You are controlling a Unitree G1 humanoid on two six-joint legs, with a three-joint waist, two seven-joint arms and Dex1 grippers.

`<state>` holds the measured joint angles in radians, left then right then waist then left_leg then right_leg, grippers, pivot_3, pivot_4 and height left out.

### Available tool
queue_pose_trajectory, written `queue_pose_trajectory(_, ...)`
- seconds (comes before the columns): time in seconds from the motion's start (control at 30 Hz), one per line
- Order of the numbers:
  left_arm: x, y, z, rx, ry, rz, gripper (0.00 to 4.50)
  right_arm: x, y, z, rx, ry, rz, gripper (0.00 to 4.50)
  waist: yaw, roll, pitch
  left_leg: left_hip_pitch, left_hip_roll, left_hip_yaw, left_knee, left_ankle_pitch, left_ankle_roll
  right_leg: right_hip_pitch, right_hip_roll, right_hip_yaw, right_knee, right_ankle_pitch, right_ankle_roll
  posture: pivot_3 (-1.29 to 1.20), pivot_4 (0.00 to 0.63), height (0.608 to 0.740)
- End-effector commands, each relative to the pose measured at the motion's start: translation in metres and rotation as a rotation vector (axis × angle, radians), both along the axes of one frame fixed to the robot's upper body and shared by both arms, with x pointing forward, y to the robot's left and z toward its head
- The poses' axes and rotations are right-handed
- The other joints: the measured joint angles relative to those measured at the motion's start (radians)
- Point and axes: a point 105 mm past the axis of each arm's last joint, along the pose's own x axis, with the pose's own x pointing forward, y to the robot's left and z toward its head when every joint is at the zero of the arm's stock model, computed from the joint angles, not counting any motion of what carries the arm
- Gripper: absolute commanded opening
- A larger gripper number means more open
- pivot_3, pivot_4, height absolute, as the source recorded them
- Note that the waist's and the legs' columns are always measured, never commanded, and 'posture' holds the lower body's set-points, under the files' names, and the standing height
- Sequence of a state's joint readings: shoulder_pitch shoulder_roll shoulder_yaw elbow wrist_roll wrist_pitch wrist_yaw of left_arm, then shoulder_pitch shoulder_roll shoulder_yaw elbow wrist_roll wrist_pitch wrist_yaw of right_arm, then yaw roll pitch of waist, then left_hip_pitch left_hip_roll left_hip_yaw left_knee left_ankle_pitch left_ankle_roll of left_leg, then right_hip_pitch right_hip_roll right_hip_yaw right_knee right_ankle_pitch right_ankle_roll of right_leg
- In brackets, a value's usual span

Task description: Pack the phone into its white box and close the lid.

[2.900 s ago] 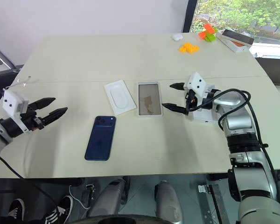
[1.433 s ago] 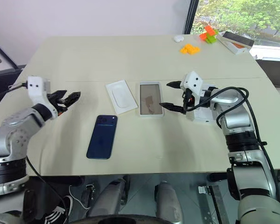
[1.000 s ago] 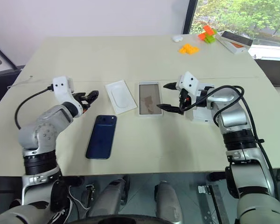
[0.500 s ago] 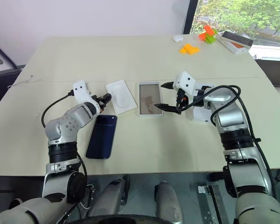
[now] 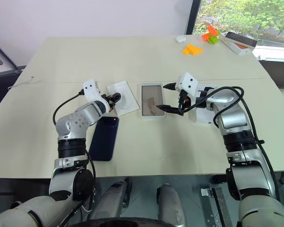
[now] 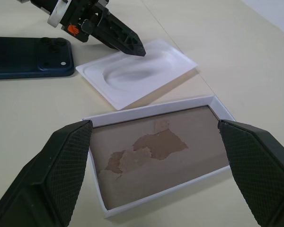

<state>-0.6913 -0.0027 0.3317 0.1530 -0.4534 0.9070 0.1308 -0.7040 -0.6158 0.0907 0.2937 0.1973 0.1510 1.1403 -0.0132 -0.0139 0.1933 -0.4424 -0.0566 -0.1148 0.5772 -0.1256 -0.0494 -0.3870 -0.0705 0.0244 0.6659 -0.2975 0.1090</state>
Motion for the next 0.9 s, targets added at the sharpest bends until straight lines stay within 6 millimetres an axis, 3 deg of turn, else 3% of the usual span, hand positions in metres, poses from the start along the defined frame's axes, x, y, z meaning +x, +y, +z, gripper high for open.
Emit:
queue_pose_trajectory(0.03,0.0,-0.003,0.001,-0.037,-0.002,0.002,2.79,0.0,-0.001,0.015,0.005,-0.066,0.001,4.5,0.0,0.0,0.0,0.0,0.0,0.0,0.0,0.0,0.0,0.0,0.0,0.0,0.0,0.0,0.0,0.0,0.15,0.74)
queue_pose_trajectory(0.1,-0.001,-0.005,0.0,-0.047,0.004,-0.01,2.04,0.001,0.0,0.017,0.008,-0.068,0.001,4.5,0.0,0.0,0.0,0.0,0.0,0.0,0.0,0.0,0.0,0.0,0.0,0.0,0.0,0.0,0.0,0.0,0.15,0.74)
queue_pose_trajectory(0.23,-0.003,-0.007,-0.002,-0.02,0.015,-0.012,0.05,0.001,0.002,0.019,0.014,-0.074,0.005,4.5,0.0,0.0,0.0,0.0,0.0,0.0,0.0,0.0,0.0,0.0,0.0,0.0,0.0,0.0,0.0,0.0,0.15,0.74)
queue_pose_trajectory(0.5,-0.005,0.001,-0.002,-0.023,0.022,0.015,0.05,0.001,0.003,0.02,0.016,-0.077,0.005,4.5,0.0,0.0,0.0,0.0,0.0,0.0,0.0,0.0,0.0,0.0,0.0,0.0,0.0,0.0,0.0,0.0,0.15,0.74)
queue_pose_trajectory(0.67,-0.007,-0.001,0.01,-0.162,-0.006,0.003,0.05,0.001,0.002,0.019,0.019,-0.078,-0.001,4.5,0.0,0.0,0.0,0.0,0.0,0.0,0.0,0.0,0.0,0.0,0.0,0.0,0.0,0.0,0.0,0.0,0.15,0.74)
queue_pose_trajectory(0.9,-0.01,0.003,0.019,-0.175,-0.024,0.001,0.05,0.001,0.002,0.019,0.019,-0.073,0.002,4.5,0.0,0.0,0.0,0.0,0.0,0.0,0.0,0.0,0.0,0.0,0.0,0.0,0.0,0.0,0.0,0.0,0.15,0.74)
